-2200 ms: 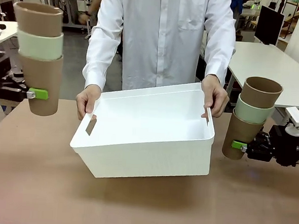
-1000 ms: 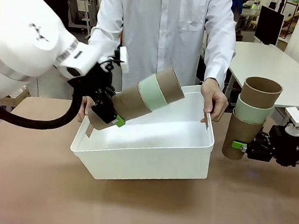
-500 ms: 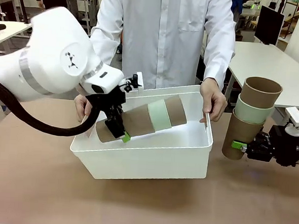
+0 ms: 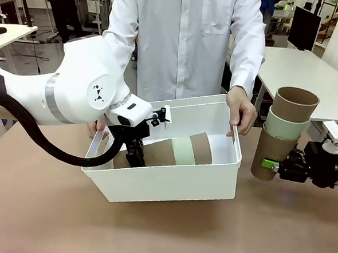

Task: Stack the cups and store them in the basket.
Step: Place the stack of Reusable plastic cups into the Pantry Basket.

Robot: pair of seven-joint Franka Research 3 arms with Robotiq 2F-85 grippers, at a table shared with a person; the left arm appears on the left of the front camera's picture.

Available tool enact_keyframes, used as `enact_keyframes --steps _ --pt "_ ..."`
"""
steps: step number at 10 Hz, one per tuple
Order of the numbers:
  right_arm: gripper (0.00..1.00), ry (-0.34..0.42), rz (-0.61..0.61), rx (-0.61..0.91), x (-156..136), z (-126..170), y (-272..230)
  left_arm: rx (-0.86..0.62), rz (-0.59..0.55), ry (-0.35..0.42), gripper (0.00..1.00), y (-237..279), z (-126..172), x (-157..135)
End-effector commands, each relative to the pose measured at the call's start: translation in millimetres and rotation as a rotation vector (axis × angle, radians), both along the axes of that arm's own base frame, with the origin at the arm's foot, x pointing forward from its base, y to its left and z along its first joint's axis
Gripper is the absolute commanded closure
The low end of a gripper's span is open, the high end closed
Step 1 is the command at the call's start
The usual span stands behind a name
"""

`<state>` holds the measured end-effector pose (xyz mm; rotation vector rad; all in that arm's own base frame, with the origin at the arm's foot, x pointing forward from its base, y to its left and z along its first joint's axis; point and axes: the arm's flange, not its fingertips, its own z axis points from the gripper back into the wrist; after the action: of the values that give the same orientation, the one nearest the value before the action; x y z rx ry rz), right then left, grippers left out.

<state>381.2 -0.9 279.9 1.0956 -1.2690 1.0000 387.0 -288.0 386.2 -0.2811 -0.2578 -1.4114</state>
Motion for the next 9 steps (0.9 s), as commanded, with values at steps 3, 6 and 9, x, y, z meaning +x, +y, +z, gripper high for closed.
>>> enact_keyframes --steps 3,6,9 --pt "0.16 -0.003 -0.005 0.002 1.7 5.7 1.1 -0.011 -0.035 0.0 0.0 -12.9 1.7 6.8" --pt "0.16 -0.003 -0.005 0.002 1.7 5.7 1.1 -0.037 -0.048 0.017 0.0 -6.5 16.0 2.0" --pt "0.16 -0.003 -0.005 0.002 1.7 5.7 1.1 -0.09 -0.077 0.078 0.0 25.8 76.6 -6.0"
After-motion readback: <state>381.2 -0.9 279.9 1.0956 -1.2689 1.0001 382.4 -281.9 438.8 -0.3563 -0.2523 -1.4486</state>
